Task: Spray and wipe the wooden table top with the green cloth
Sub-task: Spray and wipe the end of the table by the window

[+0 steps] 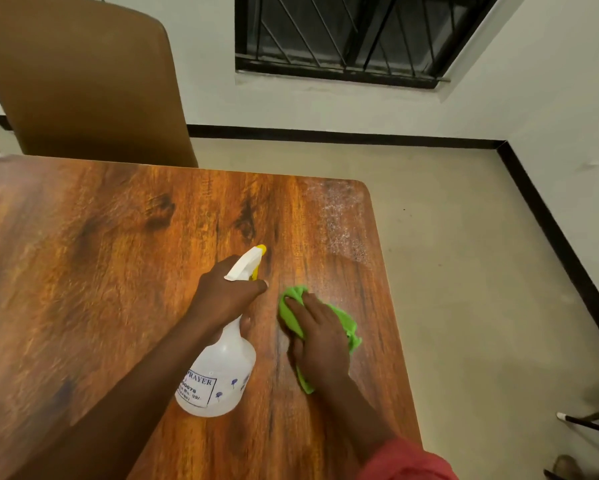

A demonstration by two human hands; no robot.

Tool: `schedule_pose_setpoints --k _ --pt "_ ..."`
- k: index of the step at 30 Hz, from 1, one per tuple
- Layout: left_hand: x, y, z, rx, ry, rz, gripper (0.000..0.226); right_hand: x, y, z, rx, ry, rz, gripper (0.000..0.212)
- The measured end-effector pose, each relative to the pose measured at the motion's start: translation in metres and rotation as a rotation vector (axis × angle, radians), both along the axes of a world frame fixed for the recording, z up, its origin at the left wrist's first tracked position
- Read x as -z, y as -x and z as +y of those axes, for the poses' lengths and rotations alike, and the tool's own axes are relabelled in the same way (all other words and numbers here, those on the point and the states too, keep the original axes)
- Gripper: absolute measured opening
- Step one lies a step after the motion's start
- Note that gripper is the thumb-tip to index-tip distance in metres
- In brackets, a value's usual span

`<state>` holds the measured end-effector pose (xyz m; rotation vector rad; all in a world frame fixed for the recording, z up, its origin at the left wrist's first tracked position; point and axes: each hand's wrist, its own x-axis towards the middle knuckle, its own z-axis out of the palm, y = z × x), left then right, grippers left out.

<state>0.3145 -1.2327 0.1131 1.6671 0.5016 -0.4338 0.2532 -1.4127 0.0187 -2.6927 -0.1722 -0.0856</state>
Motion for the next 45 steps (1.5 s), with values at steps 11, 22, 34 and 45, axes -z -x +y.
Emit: schedule_pose_setpoints --k 11,22,34,45 --pt "-0.004 -0.008 -0.01 0.071 0.001 -0.039 0.051 -0.004 -0.032 -0.068 0.421 -0.013 0.049 0.066" --pt "-0.01 -0.033 -0.044 0.181 -0.026 -0.003 0.037 -0.001 -0.058 -0.086 0.486 -0.035 0.015 0.065" --pt "0.0 -0.048 -0.088 0.329 -0.057 -0.003 0.032 0.001 -0.054 -0.088 0.525 -0.044 -0.011 0.064" --pt "-0.008 -0.077 -0.109 0.249 -0.065 -0.093 0.021 -0.001 -0.055 -0.087 0.515 -0.004 -0.037 0.063"
